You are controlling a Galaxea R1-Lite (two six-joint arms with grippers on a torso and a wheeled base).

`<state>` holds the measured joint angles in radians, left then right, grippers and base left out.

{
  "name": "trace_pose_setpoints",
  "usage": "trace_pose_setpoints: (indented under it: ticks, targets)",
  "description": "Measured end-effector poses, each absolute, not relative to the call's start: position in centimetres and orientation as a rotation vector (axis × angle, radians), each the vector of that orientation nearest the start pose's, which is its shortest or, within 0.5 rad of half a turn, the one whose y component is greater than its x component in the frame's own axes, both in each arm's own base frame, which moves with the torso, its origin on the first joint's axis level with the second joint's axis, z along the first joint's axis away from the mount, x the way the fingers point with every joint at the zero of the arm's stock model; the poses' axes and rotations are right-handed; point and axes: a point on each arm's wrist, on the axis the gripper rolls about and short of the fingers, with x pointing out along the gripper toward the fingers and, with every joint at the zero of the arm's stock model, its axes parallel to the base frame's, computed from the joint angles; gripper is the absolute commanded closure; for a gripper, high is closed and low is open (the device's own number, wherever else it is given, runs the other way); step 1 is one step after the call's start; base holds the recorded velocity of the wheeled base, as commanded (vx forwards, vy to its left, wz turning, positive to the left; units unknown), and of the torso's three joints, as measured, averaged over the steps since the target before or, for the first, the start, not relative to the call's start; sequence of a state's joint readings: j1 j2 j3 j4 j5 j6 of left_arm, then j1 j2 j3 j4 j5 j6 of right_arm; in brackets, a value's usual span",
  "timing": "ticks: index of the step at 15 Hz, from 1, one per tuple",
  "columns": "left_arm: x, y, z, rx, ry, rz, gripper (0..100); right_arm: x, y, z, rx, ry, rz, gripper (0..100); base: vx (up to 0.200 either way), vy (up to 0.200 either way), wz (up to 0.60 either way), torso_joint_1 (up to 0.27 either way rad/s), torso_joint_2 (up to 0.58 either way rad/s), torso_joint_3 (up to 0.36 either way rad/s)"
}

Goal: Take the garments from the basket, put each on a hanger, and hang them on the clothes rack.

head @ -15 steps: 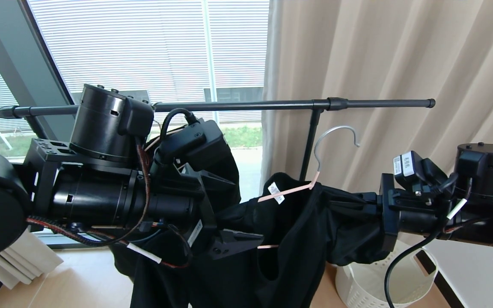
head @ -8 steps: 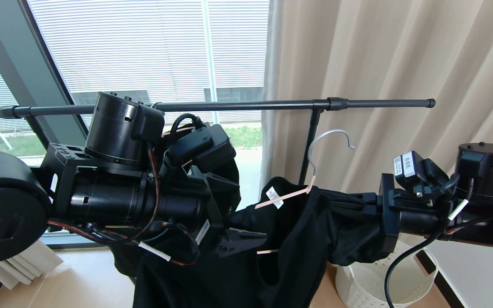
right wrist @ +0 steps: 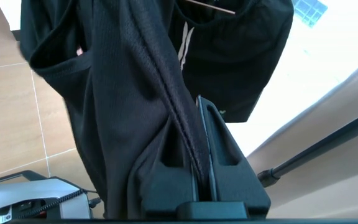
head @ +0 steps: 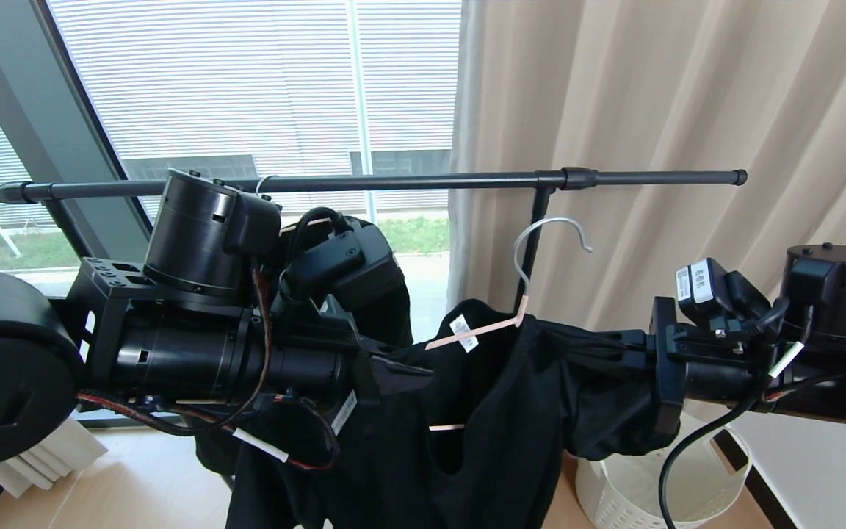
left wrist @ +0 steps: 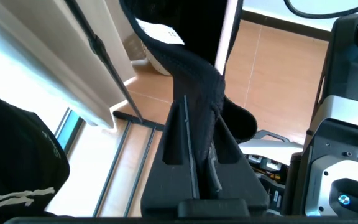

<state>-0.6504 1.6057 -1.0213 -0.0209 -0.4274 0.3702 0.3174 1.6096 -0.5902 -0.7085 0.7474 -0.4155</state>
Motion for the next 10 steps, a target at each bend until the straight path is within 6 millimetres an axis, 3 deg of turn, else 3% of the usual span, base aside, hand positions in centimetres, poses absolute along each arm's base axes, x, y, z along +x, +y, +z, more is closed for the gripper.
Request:
trace_pose_setpoints:
  ticks: [5, 6, 10]
  targets:
    - [21.41, -17.40, 21.58, 0.386, 0.375, -1.143, 100, 24.19, 9.47, 15.99, -0.322, 0.101, 1.048, 100, 0.000, 0.000, 0.00, 0.000, 0.00, 0.000]
    - [21.36, -17.32, 21.67, 0.385, 0.373, -1.141, 100, 24.11, 9.44, 15.84, -0.331, 0.102, 1.049, 0, 0.000, 0.000, 0.00, 0.000, 0.00, 0.000]
    - [21.13, -16.88, 21.87, 0.384, 0.366, -1.129, 100, 24.16, 9.33, 16.00, -0.336, 0.095, 1.041, 0, 0.000, 0.000, 0.00, 0.000, 0.00, 0.000]
